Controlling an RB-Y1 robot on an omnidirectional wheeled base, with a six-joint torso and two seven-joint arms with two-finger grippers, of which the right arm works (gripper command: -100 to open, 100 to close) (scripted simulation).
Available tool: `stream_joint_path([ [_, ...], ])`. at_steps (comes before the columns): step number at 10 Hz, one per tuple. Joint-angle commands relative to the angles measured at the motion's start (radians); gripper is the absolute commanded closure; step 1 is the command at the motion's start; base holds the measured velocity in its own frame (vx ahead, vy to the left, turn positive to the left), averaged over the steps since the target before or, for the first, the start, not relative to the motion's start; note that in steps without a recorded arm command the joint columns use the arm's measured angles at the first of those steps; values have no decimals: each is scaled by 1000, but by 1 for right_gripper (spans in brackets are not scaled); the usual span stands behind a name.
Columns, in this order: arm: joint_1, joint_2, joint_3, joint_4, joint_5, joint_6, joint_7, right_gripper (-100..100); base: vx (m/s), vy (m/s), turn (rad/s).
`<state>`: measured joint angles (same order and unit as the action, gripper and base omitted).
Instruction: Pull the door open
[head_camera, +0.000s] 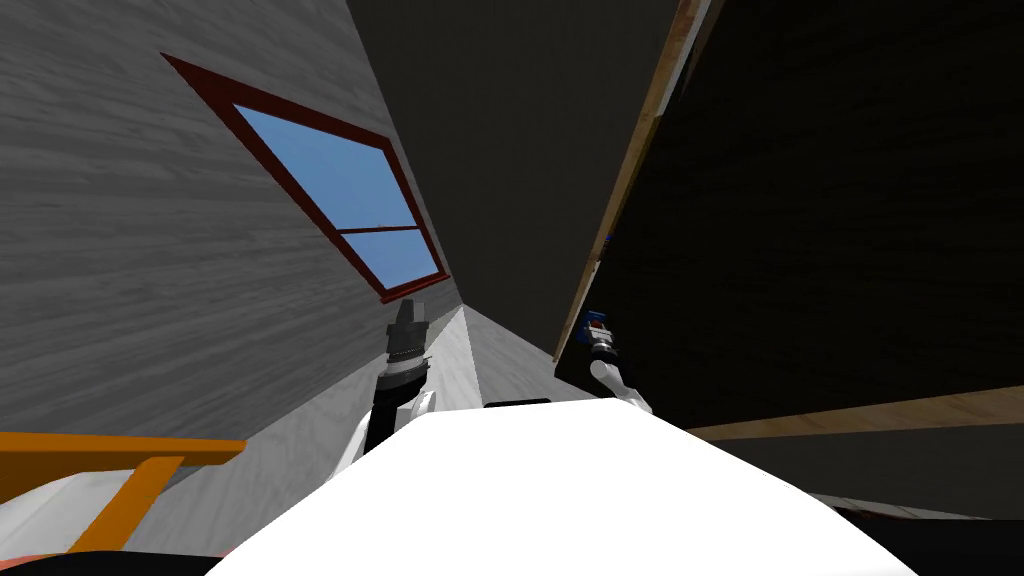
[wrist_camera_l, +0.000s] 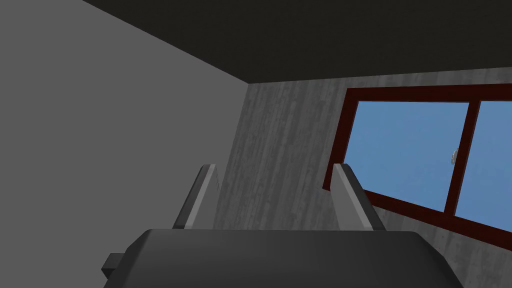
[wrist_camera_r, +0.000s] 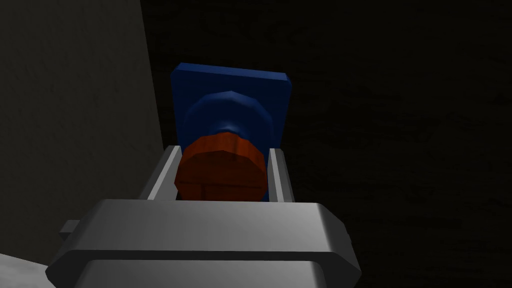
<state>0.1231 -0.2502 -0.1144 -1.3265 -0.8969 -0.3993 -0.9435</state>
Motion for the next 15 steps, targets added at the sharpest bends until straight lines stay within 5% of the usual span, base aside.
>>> stream_joint_path([
  [1, 9, -8, 16, -6, -3, 3, -17, 100, -227, 16, 126],
  [15, 77, -136, 162, -65, -5, -18, -167, 100, -241, -29, 138],
])
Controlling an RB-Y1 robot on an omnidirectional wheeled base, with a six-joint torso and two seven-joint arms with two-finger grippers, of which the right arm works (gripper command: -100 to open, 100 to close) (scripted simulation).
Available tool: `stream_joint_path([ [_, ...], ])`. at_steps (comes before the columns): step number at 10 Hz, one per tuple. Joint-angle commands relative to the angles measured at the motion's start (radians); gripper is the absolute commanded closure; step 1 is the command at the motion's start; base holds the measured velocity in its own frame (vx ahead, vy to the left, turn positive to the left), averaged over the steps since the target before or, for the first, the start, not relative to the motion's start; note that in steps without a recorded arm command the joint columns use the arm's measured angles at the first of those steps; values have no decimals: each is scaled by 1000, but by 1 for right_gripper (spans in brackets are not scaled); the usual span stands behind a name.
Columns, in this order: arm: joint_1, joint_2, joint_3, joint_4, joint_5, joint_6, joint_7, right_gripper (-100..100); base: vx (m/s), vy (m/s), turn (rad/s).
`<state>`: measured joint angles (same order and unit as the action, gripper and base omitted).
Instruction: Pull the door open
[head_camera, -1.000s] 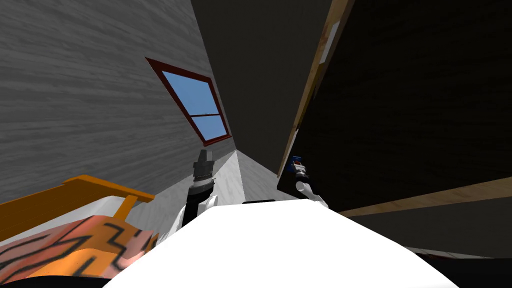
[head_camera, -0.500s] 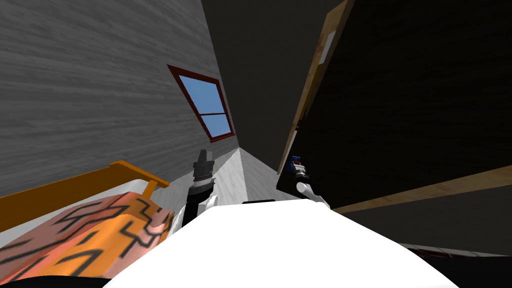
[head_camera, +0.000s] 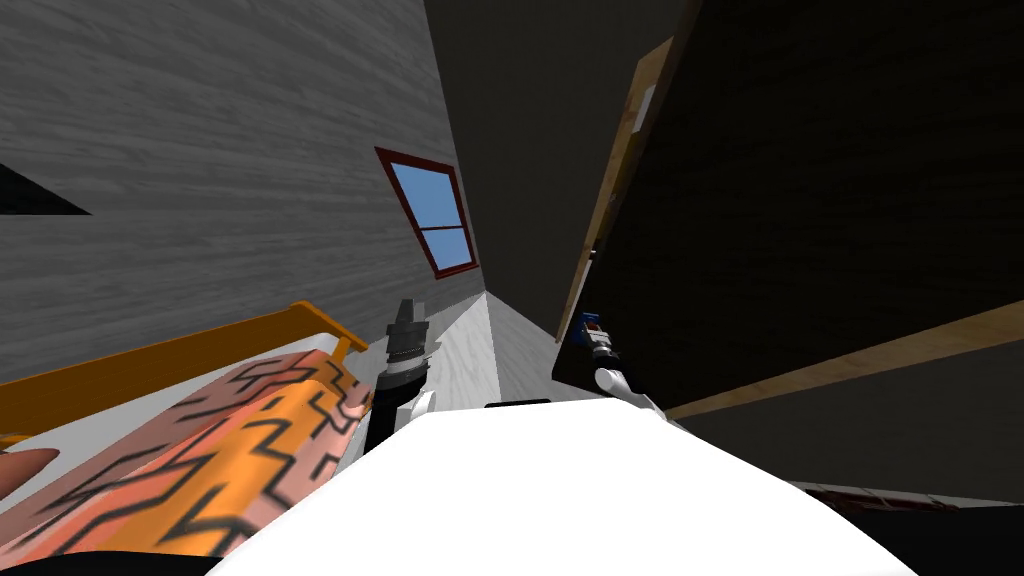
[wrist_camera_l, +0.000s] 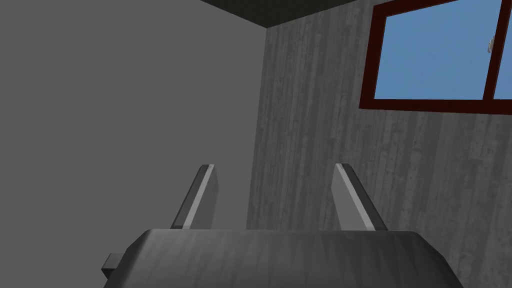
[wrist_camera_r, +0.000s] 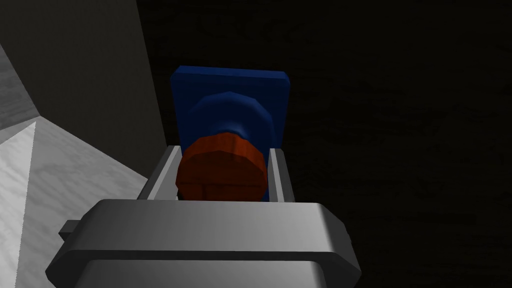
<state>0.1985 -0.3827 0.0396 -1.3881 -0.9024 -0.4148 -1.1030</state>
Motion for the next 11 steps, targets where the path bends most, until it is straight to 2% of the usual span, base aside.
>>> stream_joint_path([
  [1, 5, -10, 14, -6, 1, -4, -13, 100, -243, -27, 88],
  [2, 5, -5, 8, -5, 0, 0, -6, 100, -104, -8, 25],
  [3, 15, -17, 24, -10, 2, -4, -19, 100, -129, -21, 119],
  [11, 54, -89, 92, -44, 10, -40, -86, 100, -207, -48, 125],
])
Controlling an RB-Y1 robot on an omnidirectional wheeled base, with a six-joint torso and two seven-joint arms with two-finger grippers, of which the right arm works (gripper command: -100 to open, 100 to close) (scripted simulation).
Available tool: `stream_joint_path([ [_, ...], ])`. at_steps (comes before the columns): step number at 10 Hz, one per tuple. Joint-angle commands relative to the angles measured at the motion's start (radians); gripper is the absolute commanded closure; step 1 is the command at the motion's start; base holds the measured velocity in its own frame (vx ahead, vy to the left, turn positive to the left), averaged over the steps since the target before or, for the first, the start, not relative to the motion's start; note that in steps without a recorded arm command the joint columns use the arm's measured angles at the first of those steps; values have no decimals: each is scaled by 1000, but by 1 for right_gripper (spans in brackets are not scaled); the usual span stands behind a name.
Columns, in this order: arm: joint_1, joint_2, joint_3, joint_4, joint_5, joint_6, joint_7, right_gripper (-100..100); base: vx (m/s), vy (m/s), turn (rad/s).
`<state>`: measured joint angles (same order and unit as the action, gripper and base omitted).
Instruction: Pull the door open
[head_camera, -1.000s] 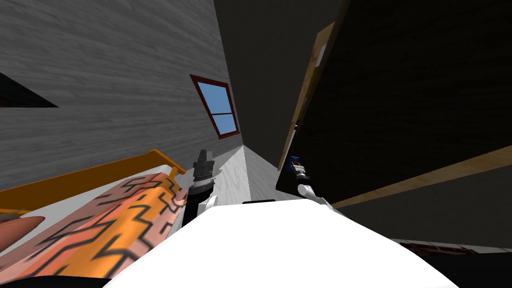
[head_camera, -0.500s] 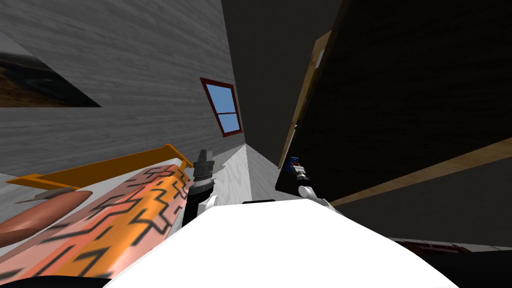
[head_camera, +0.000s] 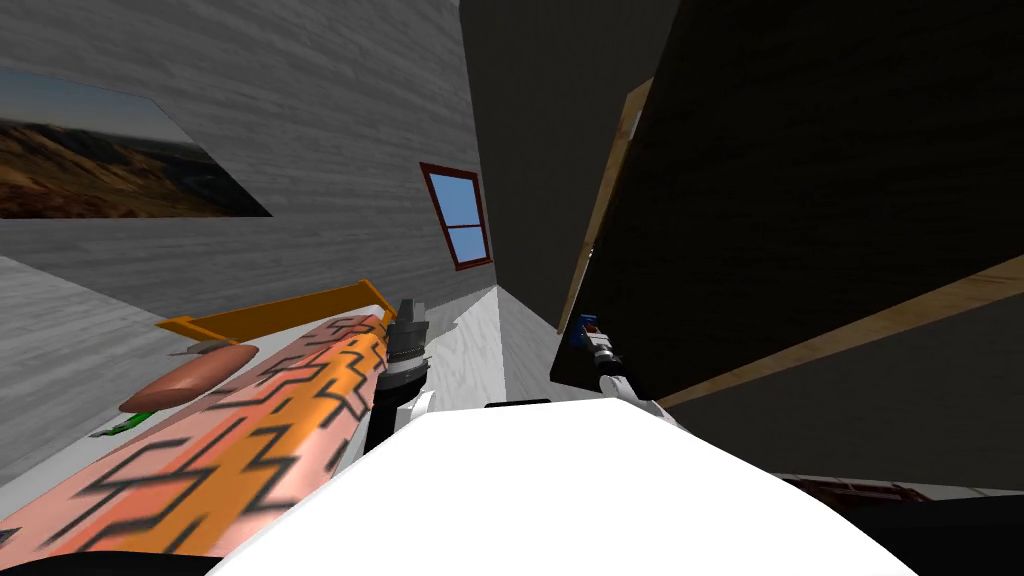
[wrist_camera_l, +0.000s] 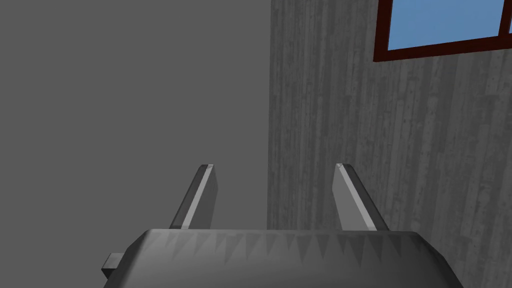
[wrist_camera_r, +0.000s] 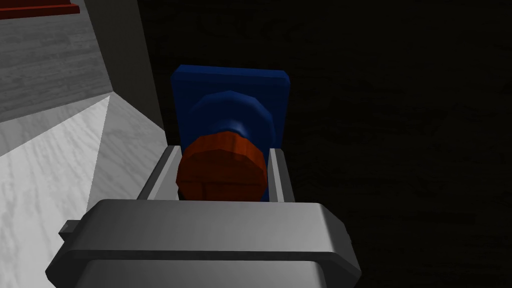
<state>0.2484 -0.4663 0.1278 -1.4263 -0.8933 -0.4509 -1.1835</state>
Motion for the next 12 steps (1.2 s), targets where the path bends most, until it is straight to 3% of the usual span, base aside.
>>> stream_joint_path([
  [1, 9, -15, 12, -10, 1, -8, -14, 100, -201, -34, 103],
  [2, 4, -9, 8, -4, 1, -4, -8, 100, -86, -13, 32],
  [12, 60, -111, 93, -42, 14, -67, -98, 100, -188, -42, 115],
])
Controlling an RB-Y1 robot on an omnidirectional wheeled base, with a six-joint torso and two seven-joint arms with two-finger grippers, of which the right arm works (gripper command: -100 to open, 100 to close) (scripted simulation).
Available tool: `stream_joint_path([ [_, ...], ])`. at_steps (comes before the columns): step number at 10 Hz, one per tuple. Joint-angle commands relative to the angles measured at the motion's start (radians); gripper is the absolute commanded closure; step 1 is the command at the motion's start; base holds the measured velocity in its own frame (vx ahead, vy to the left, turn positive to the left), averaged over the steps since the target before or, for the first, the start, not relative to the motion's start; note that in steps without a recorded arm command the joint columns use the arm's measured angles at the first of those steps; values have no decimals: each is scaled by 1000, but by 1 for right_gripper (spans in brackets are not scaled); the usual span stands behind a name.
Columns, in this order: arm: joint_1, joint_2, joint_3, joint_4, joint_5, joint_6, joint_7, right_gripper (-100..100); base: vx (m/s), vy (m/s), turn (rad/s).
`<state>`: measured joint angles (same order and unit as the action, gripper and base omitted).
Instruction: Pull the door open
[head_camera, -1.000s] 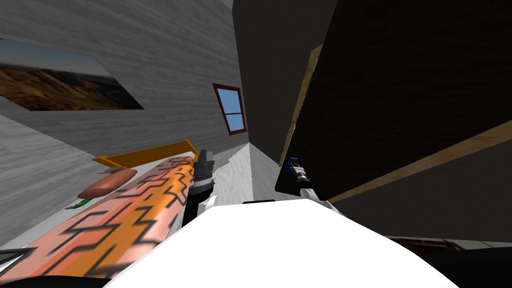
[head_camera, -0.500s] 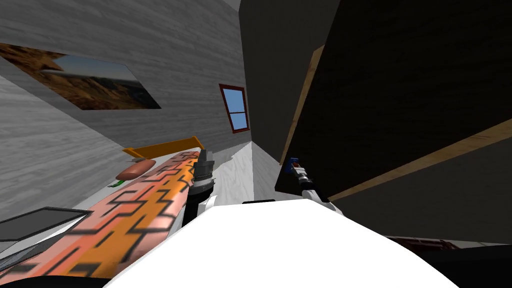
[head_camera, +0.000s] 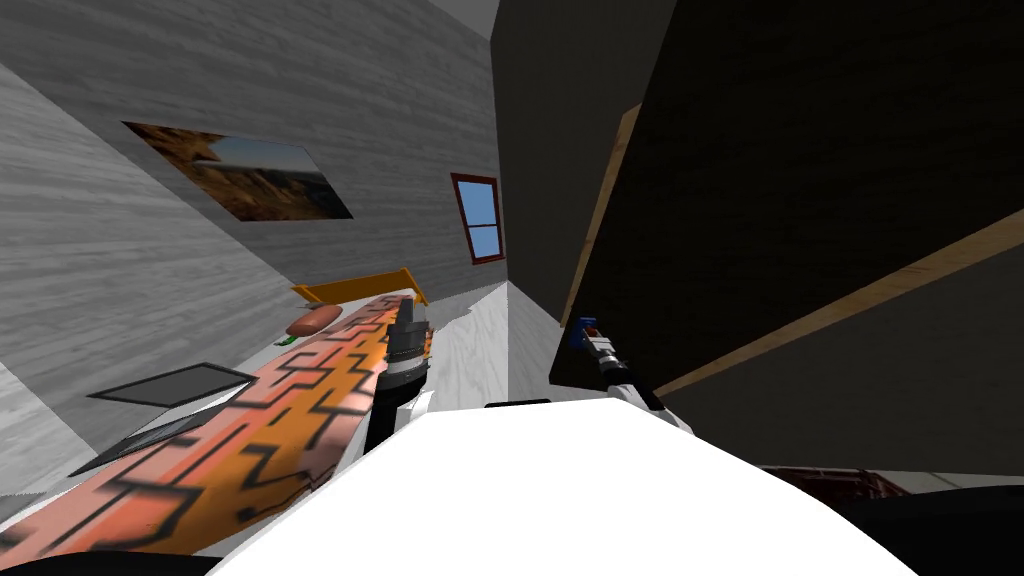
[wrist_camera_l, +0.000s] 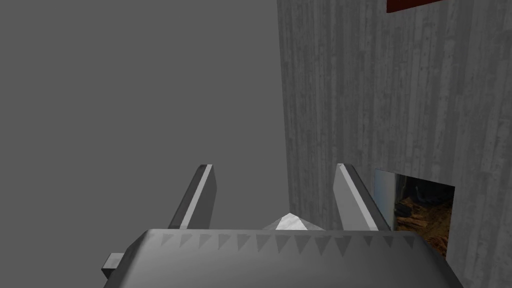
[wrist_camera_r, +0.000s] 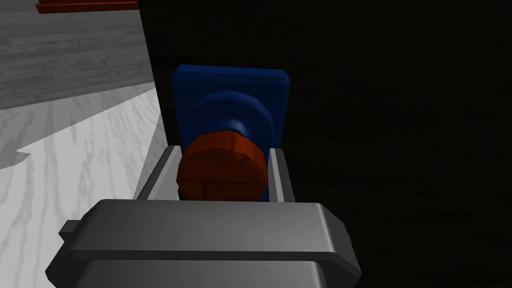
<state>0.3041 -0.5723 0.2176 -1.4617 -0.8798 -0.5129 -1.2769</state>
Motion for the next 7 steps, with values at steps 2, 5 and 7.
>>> stream_joint_path([
  [2, 5, -9, 10, 0, 4, -6, -12, 100, -91, -22, 55],
  [5, 11, -32, 27, -3, 12, -21, -36, 100, -190, -48, 118],
  [7, 16, -51, 40, -6, 18, -34, -55, 100, -212, -63, 146],
])
